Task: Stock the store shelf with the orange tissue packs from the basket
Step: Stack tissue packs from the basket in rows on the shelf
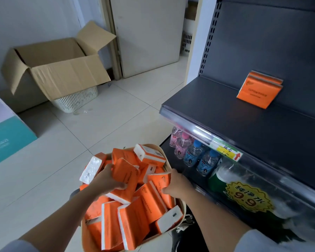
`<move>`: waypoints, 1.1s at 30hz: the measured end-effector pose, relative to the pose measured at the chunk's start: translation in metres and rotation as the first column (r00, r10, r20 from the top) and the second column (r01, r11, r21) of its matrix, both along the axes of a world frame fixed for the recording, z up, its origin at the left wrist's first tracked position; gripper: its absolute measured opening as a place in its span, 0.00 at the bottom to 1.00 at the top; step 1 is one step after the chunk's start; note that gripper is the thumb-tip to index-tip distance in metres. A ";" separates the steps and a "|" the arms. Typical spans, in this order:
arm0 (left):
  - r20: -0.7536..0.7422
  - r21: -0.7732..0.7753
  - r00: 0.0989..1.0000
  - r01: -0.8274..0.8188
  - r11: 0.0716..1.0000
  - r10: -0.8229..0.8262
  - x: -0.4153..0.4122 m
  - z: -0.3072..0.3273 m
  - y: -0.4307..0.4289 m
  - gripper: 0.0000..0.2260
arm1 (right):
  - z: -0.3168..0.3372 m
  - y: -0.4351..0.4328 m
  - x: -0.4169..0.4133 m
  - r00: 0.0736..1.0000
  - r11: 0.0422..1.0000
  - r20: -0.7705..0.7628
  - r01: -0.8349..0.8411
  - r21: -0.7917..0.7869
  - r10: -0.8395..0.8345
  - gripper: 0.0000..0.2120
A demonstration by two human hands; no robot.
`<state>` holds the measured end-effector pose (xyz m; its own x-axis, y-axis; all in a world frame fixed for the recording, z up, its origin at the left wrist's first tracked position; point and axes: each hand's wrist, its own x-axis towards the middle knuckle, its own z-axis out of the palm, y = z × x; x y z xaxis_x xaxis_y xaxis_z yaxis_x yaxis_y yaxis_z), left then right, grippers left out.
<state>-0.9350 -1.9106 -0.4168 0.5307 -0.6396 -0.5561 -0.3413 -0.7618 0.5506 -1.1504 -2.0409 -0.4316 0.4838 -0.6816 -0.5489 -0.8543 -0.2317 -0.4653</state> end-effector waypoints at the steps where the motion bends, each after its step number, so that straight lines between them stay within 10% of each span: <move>1: -0.059 -0.015 0.998 -0.022 1.000 0.021 0.002 -0.001 -0.001 0.41 | -0.003 0.000 0.001 0.999 0.998 0.001 0.039 0.047 -0.039 0.26; 16: -0.426 -0.290 0.890 -0.306 0.907 0.164 -0.009 0.011 -0.013 0.38 | -0.001 -0.009 0.010 0.895 0.956 0.345 0.237 0.173 -0.284 0.13; 26: -0.026 -0.171 0.995 -0.104 0.980 0.101 0.000 0.013 -0.016 0.19 | 0.012 -0.011 0.005 0.861 0.835 0.280 0.253 0.488 -0.425 0.26; 33: -0.050 0.033 0.991 0.128 0.991 -0.126 0.003 0.030 -0.033 0.27 | 0.026 -0.021 0.002 0.774 0.812 0.389 0.263 0.521 -0.500 0.24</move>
<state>-0.9318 -1.9435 -0.3863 0.4192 -0.6793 -0.6023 -0.4106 -0.7335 0.5416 -1.1480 -2.0624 -0.4054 0.5115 -0.6301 -0.5843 -0.4542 0.3789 -0.8063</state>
